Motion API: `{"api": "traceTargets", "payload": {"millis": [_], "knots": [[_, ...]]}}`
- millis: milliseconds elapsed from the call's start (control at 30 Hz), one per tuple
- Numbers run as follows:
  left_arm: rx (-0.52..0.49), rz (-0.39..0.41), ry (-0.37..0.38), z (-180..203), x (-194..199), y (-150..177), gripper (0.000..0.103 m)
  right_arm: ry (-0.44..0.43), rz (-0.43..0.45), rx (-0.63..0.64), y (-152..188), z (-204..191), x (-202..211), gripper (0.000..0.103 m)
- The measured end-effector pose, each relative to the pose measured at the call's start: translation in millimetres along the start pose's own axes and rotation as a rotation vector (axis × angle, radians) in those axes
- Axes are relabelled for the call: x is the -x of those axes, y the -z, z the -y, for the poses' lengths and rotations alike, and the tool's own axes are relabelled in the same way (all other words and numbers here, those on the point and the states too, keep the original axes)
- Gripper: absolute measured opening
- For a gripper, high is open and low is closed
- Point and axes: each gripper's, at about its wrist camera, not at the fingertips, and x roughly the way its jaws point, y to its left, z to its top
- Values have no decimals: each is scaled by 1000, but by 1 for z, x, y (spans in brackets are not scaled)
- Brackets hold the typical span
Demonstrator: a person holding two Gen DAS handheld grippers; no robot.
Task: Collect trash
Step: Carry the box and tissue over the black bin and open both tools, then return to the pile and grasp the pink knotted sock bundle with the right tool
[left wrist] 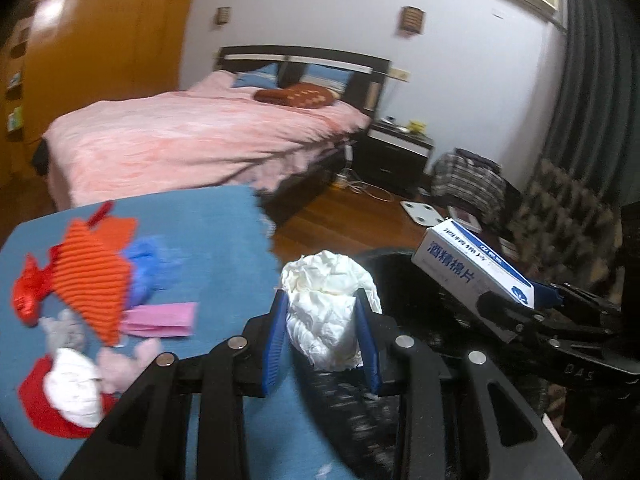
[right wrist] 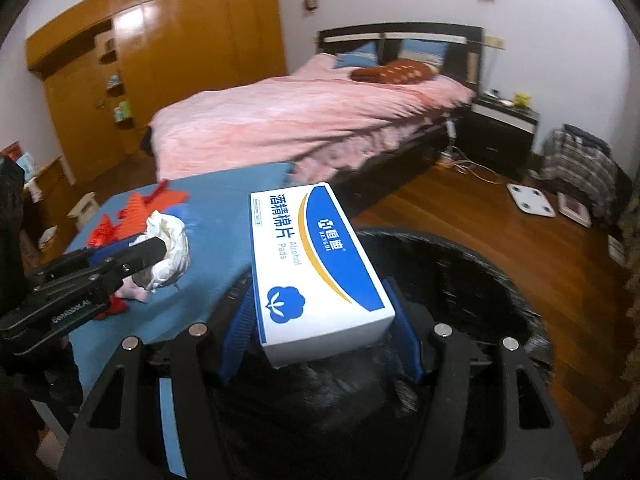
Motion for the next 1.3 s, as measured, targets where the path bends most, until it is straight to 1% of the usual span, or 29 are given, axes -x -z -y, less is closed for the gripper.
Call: {"api": "traceTargets", "payload": {"millis": [67, 133, 167, 200, 233, 267, 333, 367, 433, 467, 533, 700, 833, 867, 933, 1033, 1133, 1200, 1300], "knots": [[-16, -12, 32, 15, -8, 0, 33, 29, -4, -18, 5, 13, 2, 61], [-33, -26, 58, 27, -16, 1, 36, 56, -7, -36, 10, 25, 3, 61], [-37, -29, 63, 30, -18, 0, 38, 71, -7, -48, 13, 31, 4, 61], [-40, -33, 75, 34, -21, 0, 44, 86, -6, -60, 15, 38, 4, 62], [-40, -36, 82, 37, -22, 0, 50, 98, -6, -70, 15, 42, 4, 67], [-41, -37, 83, 38, -24, -1, 53, 110, -4, -83, 17, 46, 5, 76], [-43, -34, 76, 38, -24, -1, 61, 125, 5, -100, 17, 51, 5, 82], [-44, -32, 69, 36, -22, -1, 63, 130, 8, -100, 18, 52, 5, 86], [-45, -23, 45, 32, -17, -1, 72, 133, 18, -98, 18, 50, 5, 91], [-44, -14, 26, 28, -12, -1, 74, 129, 21, -97, 17, 47, 6, 93], [-39, 3, -12, 17, -4, -1, 84, 108, 28, -93, 15, 39, 5, 95], [-6, 42, -129, -21, 25, 3, 90, 40, 43, -53, 1, 1, -2, 96], [42, 57, -222, -61, 48, 11, 91, -31, 50, -20, -8, -35, -12, 97], [52, 61, -255, -71, 55, 13, 91, -60, 52, -10, -10, -48, -16, 97], [67, 66, -307, -89, 65, 18, 91, -91, 52, 7, -14, -65, -20, 97], [100, 63, -379, -118, 79, 27, 91, -159, 44, 39, -17, -98, -30, 97], [125, 58, -446, -141, 88, 35, 91, -203, 34, 61, -21, -125, -38, 97], [145, 50, -477, -155, 92, 42, 91, -228, 24, 86, -21, -144, -46, 97], [159, 45, -500, -165, 94, 50, 91, -246, 17, 118, -20, -166, -57, 97]]}}
